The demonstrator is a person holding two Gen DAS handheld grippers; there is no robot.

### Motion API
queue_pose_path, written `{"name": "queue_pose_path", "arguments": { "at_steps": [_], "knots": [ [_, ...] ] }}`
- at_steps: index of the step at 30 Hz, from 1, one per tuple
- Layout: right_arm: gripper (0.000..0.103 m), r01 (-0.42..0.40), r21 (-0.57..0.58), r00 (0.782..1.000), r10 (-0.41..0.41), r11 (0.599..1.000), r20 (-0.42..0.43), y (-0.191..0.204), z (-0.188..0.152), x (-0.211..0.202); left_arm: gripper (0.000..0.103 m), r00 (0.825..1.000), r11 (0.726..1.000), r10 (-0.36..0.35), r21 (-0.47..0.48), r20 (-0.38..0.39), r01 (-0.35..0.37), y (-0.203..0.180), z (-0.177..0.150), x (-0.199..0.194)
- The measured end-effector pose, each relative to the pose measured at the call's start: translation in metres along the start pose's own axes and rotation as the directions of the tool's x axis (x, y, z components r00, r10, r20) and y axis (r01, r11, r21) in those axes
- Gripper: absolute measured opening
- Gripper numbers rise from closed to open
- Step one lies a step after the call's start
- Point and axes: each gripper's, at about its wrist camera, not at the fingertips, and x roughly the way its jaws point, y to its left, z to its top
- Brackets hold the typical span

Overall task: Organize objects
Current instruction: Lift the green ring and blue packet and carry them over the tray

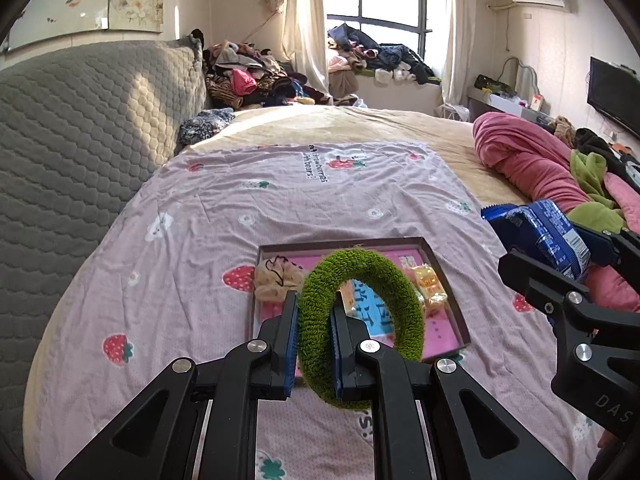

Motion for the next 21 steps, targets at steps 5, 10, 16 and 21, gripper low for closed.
{"name": "queue_pose_path", "arguments": {
  "at_steps": [5, 10, 16, 21],
  "knots": [
    [0.059, -0.003, -0.001, 1.0, 0.003, 1.0, 0.013, -0.003, 0.016, 0.008, 0.014, 1.0, 1.0, 0.008, 0.005, 0.01, -0.008, 0.003, 0.012, 0.007],
    [0.059, -0.003, -0.003, 0.999, 0.003, 1.0, 0.033, -0.003, 0.031, 0.016, 0.014, 1.0, 1.0, 0.017, 0.011, 0.019, -0.017, 0.008, 0.025, 0.017],
    [0.059, -0.013, 0.001, 0.999, 0.013, 1.0, 0.047, -0.002, 0.043, 0.032, 0.014, 0.999, 0.999, 0.031, 0.014, 0.018, -0.031, 0.016, 0.036, 0.034],
    [0.059, -0.021, -0.003, 0.999, 0.021, 1.0, 0.042, 0.001, 0.045, 0.05, 0.014, 0.999, 0.999, 0.037, 0.008, 0.009, -0.038, 0.023, 0.038, 0.051]
  ]
}}
